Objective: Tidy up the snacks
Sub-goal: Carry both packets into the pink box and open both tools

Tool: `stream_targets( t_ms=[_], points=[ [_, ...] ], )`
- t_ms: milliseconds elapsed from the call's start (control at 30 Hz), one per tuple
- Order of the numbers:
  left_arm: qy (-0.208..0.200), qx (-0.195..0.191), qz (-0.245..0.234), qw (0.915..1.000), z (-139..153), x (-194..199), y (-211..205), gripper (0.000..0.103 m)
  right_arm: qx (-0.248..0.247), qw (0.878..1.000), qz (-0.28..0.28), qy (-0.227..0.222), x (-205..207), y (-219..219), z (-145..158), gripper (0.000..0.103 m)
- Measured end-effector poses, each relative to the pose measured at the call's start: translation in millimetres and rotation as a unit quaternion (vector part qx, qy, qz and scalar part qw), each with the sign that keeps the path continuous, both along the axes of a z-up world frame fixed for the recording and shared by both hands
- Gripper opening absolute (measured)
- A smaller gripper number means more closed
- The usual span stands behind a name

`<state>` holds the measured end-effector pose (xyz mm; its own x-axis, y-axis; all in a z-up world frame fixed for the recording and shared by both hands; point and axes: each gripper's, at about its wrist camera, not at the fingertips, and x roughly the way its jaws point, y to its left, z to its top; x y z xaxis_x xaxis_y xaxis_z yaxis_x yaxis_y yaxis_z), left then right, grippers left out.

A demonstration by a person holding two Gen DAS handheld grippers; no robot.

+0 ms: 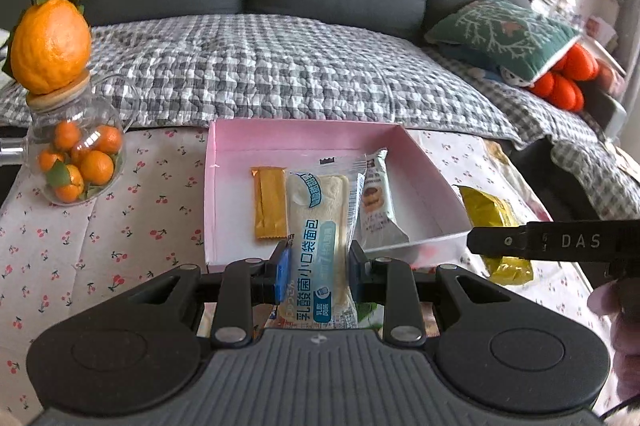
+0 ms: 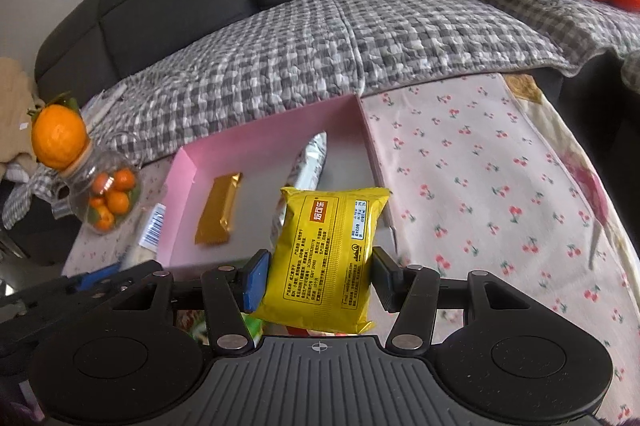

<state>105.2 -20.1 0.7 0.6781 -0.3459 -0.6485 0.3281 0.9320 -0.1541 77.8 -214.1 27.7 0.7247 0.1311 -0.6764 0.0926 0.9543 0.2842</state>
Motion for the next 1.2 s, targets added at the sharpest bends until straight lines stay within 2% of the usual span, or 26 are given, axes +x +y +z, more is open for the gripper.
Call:
stream_targets(
  t_ms=[267,433,600,733,833,967,1000,1033,1100,1200],
  points=[
    [-0.014,0.011,0.011,0.9998,4.0,31.7,-11.3,0.026,-0.017,1.0,0.005,-0.016,30.3,-0.9,-3.1,0.053],
    [-0.01,0.009,0.015,0.9998,-5.7,47.6,-20.7,0.026,-0.026,0.999,0.001,-0.024,48.4,-1.5,-7.2,0.053],
    [-0.007,0.015,0.019,0.9997,-15.4,61.0,-30.7,0.026,-0.049,0.999,-0.001,-0.014,64.2,-0.2,-18.8,0.053],
    [-0.009,0.023,0.017,0.9996,-21.4,66.8,-37.5,0.026,-0.056,0.998,0.003,-0.01,69.2,-2.9,-24.9,0.053],
    [-0.011,0.029,0.016,0.9994,-24.6,69.8,-40.4,0.026,-0.055,0.998,0.002,-0.01,71.4,-7.6,-25.9,0.049],
    [-0.008,0.028,0.017,0.9994,-27.6,72.1,-42.5,0.027,-0.051,0.999,0.003,-0.019,71.0,-8.7,-24.4,0.05],
    [-0.01,0.031,0.017,0.9993,-28.2,72.1,-43.6,0.029,-0.049,0.999,0.003,-0.022,70.7,-8.7,-23.9,0.055],
    [-0.013,0.036,0.019,0.9991,-28.3,71.4,-44.8,0.032,-0.048,0.999,0.002,-0.022,70.8,-9.1,-23.4,0.054],
    [-0.017,0.04,0.019,0.9989,-27.6,70.4,-46.5,0.054,-0.044,0.999,-0.002,-0.018,70.9,-10.6,-23.3,0.059],
    [-0.018,0.042,0.018,0.9988,-25.8,69.3,-46.0,0.056,-0.042,0.999,-0.008,-0.013,70.0,-12.0,-23.7,0.063]
  ],
)
